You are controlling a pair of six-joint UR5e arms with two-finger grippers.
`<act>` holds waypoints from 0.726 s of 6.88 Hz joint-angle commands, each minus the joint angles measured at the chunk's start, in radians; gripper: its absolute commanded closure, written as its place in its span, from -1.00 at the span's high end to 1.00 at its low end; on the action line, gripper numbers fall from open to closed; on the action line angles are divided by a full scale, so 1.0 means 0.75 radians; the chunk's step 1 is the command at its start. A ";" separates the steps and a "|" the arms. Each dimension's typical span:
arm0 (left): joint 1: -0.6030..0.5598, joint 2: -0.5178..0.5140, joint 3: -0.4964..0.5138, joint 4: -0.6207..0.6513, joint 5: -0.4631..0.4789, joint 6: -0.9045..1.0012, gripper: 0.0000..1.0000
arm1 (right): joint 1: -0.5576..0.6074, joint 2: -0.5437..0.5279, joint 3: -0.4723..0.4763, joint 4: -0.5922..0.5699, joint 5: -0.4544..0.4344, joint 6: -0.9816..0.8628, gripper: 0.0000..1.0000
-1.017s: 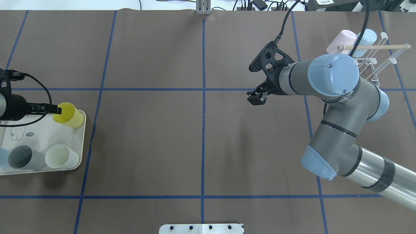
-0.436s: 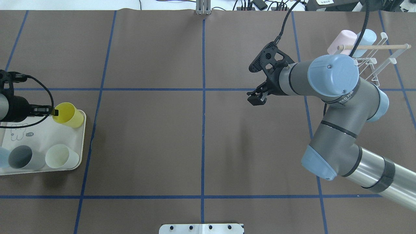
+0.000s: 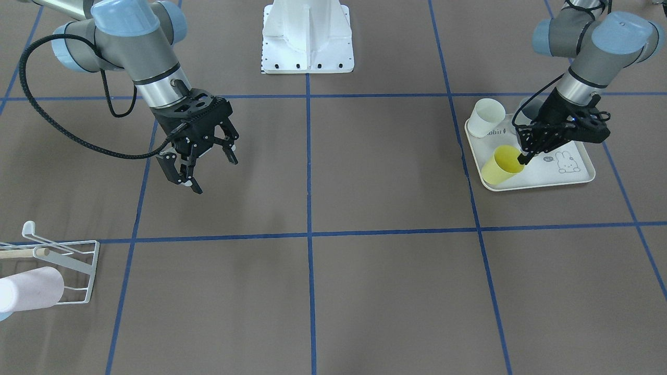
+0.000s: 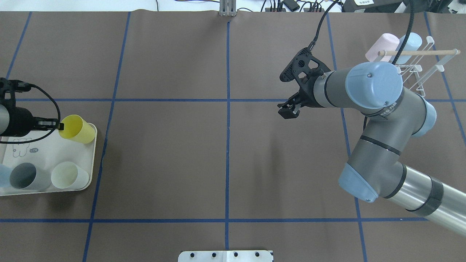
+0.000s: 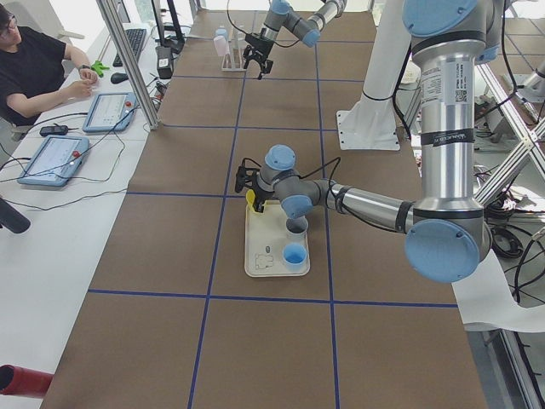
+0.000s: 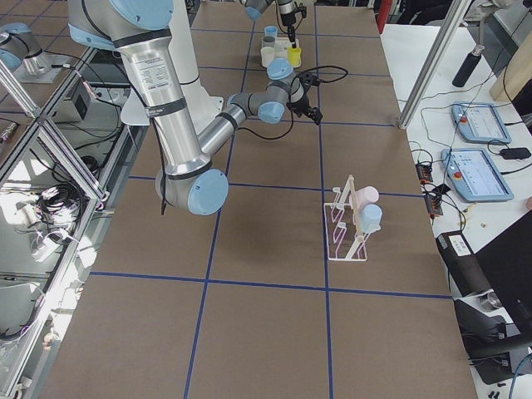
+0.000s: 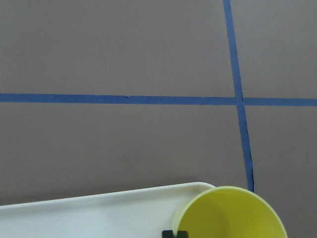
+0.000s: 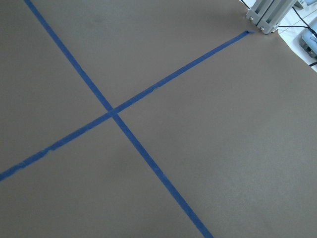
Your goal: Transfer IKEA cup to right arm and place on rack
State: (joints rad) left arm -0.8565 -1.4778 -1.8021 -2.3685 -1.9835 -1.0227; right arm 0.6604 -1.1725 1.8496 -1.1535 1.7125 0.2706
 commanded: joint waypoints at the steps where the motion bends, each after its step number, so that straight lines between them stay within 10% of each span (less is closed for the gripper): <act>1: -0.105 0.013 -0.035 0.024 -0.092 0.050 -1.00 | -0.027 0.013 -0.004 0.002 -0.027 -0.005 1.00; 5: -0.279 -0.148 -0.174 0.219 -0.403 -0.072 -1.00 | -0.168 -0.003 -0.136 0.467 -0.097 -0.007 0.99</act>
State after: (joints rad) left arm -1.0489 -1.5242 -1.9268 -2.2110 -2.2350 -0.9697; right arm 0.5737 -1.1721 1.7946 -0.9362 1.6611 0.2702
